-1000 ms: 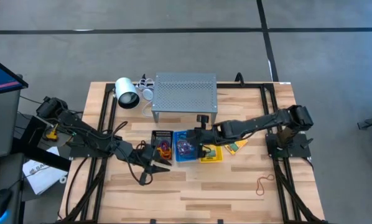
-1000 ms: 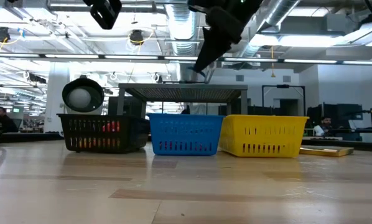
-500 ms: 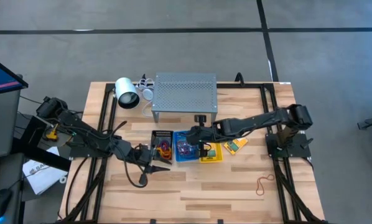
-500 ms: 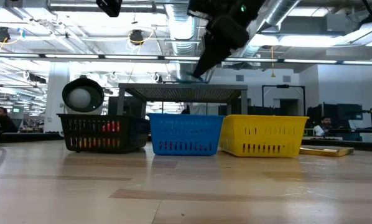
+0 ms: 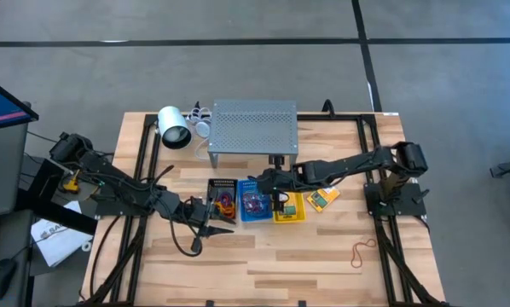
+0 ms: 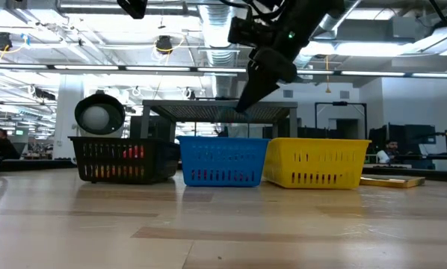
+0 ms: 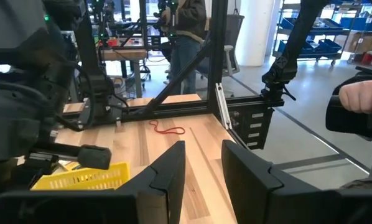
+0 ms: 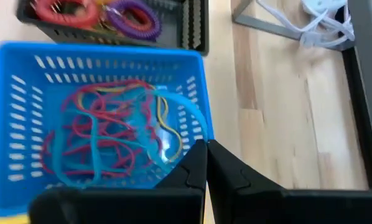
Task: Pick & Place Office Desk Supplies
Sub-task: Put the blue rubber band into the blue basket
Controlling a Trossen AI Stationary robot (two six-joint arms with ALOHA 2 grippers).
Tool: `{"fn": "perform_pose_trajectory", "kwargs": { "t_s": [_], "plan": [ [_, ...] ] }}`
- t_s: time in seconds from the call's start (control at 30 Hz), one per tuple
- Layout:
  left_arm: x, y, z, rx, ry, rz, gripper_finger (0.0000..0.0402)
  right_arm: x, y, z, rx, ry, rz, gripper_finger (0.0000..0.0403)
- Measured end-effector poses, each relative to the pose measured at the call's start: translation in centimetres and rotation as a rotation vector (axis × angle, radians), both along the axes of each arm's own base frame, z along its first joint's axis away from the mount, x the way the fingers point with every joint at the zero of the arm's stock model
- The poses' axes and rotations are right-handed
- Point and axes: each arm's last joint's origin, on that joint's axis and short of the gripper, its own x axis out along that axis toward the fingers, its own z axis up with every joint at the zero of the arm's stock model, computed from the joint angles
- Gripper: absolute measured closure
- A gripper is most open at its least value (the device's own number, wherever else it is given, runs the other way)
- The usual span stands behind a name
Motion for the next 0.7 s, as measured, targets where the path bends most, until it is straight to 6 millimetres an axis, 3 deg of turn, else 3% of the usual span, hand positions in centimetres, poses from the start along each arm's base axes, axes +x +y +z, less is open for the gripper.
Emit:
{"fn": "perform_pose_trajectory", "kwargs": {
  "t_s": [0.17, 0.5, 0.7],
  "plan": [
    [0.0, 0.0, 0.0, 0.0, 0.0, 0.0, 0.03, 0.1, 1.3, 0.1, 0.033, -0.018, 0.041, 0.0403],
    [0.0, 0.0, 0.0, -0.007, 0.002, 0.0, 0.03, 1.6, 3.4, -4.1, 0.025, 0.057, 0.077, 0.0403],
    [0.0, 0.0, 0.0, -0.007, 0.004, 0.001, 0.03, 1.8, 4.3, -4.3, 0.028, 0.054, 0.095, 0.0403]
  ]
}}
